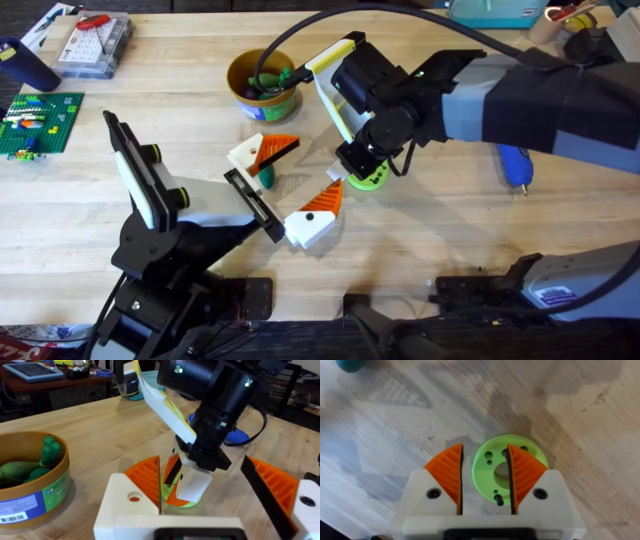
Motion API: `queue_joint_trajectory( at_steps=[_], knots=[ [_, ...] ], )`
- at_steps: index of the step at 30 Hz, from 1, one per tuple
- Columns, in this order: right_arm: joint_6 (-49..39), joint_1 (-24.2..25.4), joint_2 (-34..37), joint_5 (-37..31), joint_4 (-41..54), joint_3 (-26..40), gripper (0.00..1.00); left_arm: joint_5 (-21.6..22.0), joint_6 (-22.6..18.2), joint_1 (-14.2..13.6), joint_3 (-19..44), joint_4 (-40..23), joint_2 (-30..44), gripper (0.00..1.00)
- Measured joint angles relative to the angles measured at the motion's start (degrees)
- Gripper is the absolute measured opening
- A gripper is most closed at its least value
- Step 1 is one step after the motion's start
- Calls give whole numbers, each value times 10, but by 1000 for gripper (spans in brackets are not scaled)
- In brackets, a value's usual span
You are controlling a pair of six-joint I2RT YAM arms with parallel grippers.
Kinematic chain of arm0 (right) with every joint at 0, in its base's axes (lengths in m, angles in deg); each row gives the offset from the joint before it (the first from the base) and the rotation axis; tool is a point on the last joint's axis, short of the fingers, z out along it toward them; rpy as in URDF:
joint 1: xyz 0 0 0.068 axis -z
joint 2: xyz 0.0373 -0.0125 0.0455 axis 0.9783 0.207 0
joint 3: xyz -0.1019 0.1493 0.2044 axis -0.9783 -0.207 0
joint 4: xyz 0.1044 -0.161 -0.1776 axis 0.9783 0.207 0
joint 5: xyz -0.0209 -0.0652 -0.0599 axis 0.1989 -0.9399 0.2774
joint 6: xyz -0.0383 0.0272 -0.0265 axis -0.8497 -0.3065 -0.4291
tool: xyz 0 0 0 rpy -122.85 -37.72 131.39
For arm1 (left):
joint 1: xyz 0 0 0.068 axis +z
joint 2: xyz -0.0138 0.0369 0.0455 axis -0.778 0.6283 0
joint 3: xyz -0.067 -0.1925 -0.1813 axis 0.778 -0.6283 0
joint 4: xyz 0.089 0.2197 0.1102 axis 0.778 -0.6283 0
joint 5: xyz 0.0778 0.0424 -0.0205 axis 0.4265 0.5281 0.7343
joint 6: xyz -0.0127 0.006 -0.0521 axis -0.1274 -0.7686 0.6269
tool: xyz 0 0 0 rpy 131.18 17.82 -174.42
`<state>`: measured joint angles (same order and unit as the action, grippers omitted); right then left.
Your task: Pick up the gripper from the table and insert it into the empty holder that is missing its gripper. Then pick up a screw, insert it into the mounting hole, and use the screwdriver to tighten it. Finally, clean up the table by picking up the vegetable and placing it into the bucket.
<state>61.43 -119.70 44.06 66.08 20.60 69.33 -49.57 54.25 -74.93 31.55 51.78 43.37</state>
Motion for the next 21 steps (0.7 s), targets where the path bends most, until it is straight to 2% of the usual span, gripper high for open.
queue_joint_trajectory(
  at_steps=[10, 13, 21],
  knots=[
    [23, 9, -19, -9, 35, 23, 443, 0, 0, 0, 0, 1, 0, 993],
    [31, 24, -67, -15, 46, 39, 443, 0, 0, 0, 0, 1, 0, 993],
    [37, 57, -249, -22, 82, 53, 443, 0, 0, 0, 0, 1, 0, 993]
  ],
)
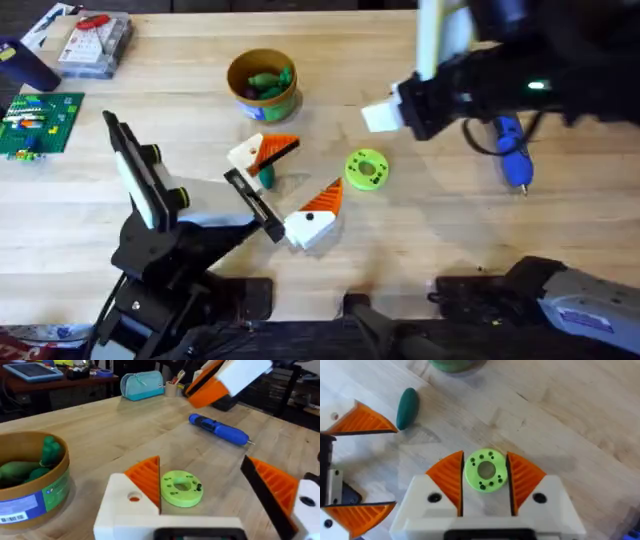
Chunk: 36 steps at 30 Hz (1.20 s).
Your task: Pick up the gripper from the table and insert it into the empty holder that is missing its gripper. Then pick up a screw, insert it into the mounting hole, and use the screwdriver to tighten it. Finally, clean up the table by picking up the vegetable and placing it into the bucket.
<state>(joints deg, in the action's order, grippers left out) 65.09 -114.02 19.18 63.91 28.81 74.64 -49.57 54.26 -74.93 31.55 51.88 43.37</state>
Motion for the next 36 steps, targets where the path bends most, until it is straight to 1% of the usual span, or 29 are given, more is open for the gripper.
queue_joint_trajectory(
  at_steps=[4, 5, 6, 7, 8, 9, 10, 11, 14, 15, 17, 21, 23, 27, 31, 32, 34, 35, 36],
  knots=[
    [2, 12, -52, -2, 57, 2, 443, 0, 0, 0, 0, 0, 0, 993],
    [1, 13, -58, -2, 74, 2, 417, 0, 0, 0, 0, 0, 0, 993],
    [1, 14, -62, -3, 90, 2, 319, 0, 0, 0, 0, 0, 0, 993],
    [2, 14, -64, -2, 104, 2, 164, 0, 0, 0, 0, 0, 0, 993],
    [3, 15, -66, -2, 118, 3, 41, 0, 0, 0, 0, 0, 0, 993],
    [4, 15, -66, -2, 128, 3, 16, 0, 0, 0, 0, 0, 0, 993],
    [5, 15, -66, -2, 136, 3, 14, 0, 0, 0, 0, 0, 0, 993],
    [9, 15, -66, -2, 138, 3, 101, 0, 0, 0, 0, 0, 0, 993],
    [13, 15, -66, -2, 146, 2, 548, 0, 0, 0, 0, 0, 0, 993],
    [15, 15, -66, -2, 150, 2, 657, 0, 0, 0, 0, 0, 0, 993],
    [20, 14, -66, -2, 149, -3, 813, 0, 0, 0, 0, 0, 0, 993],
    [35, 8, -63, -2, 129, -43, 884, 0, 0, 0, 0, 0, 0, 993],
    [40, -2, -54, -2, 105, -73, 902, 0, 0, 0, 0, 0, 0, 993],
    [43, -26, -19, -2, 55, -126, 909, 0, 0, 0, 0, 0, 0, 993],
    [45, -42, 24, -2, 20, -142, 910, 0, 0, 0, 0, 0, 0, 993],
    [45, -45, 36, -2, 14, -142, 896, 0, 0, 0, 0, 0, 0, 993],
    [45, -49, 57, -2, 8, -142, 835, 0, 0, 0, 0, 0, 0, 993],
    [45, -51, 67, -2, 7, -142, 797, 0, 0, 0, 0, 0, 0, 993],
    [46, -52, 77, -2, 5, -142, 739, 0, 0, 0, 0, 0, 0, 993]
  ],
)
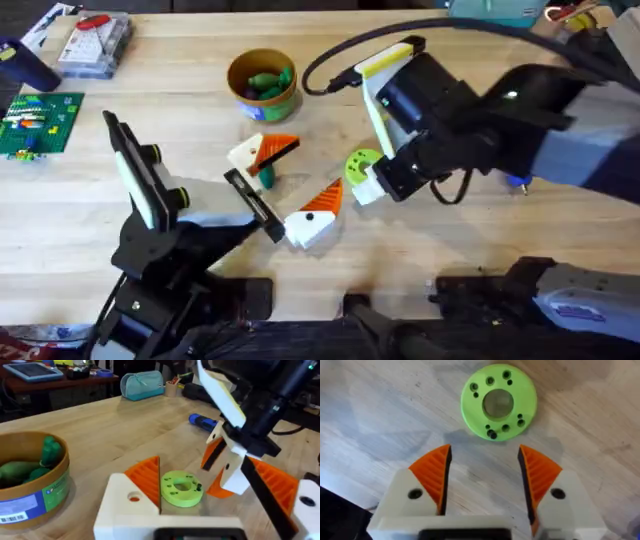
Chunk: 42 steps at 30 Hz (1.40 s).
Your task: Pick up the gripper from the table and insert it into the empty holder that is missing its gripper. Then pick up a screw, insert it into the mounting hole, and use the screwdriver to tighten it. Finally, clean up the table by picking up the vegetable and placing it into the bucket.
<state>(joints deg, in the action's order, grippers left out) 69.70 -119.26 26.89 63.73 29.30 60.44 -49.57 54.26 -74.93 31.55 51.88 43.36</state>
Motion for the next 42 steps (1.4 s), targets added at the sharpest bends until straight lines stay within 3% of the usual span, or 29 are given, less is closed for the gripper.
queue_joint_trajectory(
  at_steps=[6, 15, 33, 40, 42],
  knots=[
    [3, -6, 50, 0, -21, 0, 518, 0, 0, 0, 0, 0, 0, 993],
    [3, -6, 70, 0, -31, -1, 416, 0, 0, 0, 0, 0, 0, 993],
    [3, -6, 74, -7, -45, -1, 308, 0, 0, 0, 0, 0, 0, 993],
    [2, -6, 74, -11, -43, -1, 35, 0, 0, 0, 0, 0, 0, 993],
    [4, -6, 74, -12, -43, -1, 6, 0, 0, 0, 0, 0, 0, 993]
  ],
)
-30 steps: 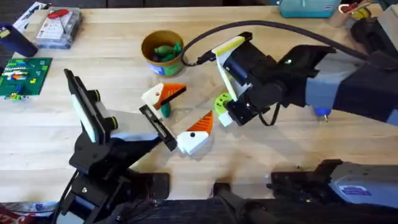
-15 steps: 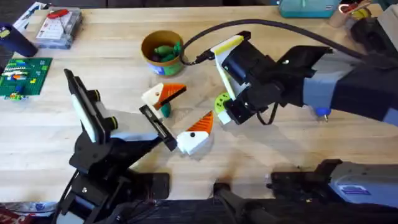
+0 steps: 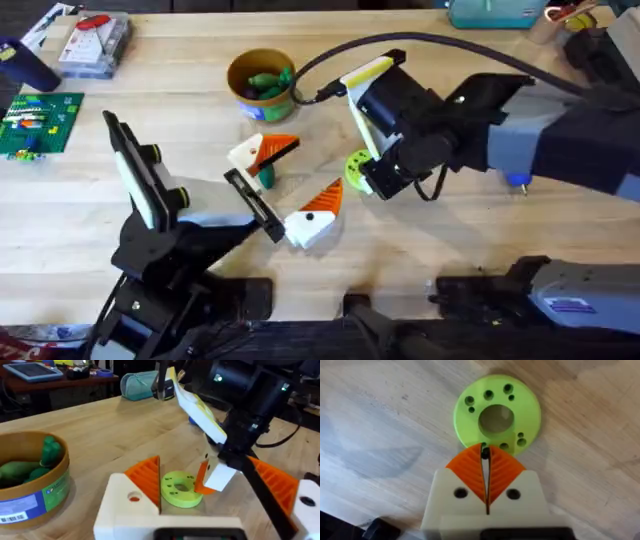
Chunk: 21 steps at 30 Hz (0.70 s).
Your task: Pick up the gripper from the table and insert it into the empty holder that is missing its gripper. Then pick up a screw, insert it into the mounting hole, and use the screwdriver to tighten it. Finally, clean up the table by picking up the vegetable and placing it into the bucket.
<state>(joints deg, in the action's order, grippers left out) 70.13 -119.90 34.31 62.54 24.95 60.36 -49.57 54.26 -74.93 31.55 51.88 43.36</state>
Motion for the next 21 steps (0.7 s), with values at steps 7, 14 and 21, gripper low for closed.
queue_joint_trajectory(
  at_steps=[7, 14, 21],
  knots=[
    [0, 0, 0, -1, 4, 0, 4, 0, 0, 0, 0, 0, 0, 993],
    [0, 11, -10, -1, 60, 44, 4, 0, 0, 0, 0, 0, 0, 993],
    [0, 15, -60, -1, 101, 140, 4, 0, 0, 0, 0, 0, 0, 993]
  ],
)
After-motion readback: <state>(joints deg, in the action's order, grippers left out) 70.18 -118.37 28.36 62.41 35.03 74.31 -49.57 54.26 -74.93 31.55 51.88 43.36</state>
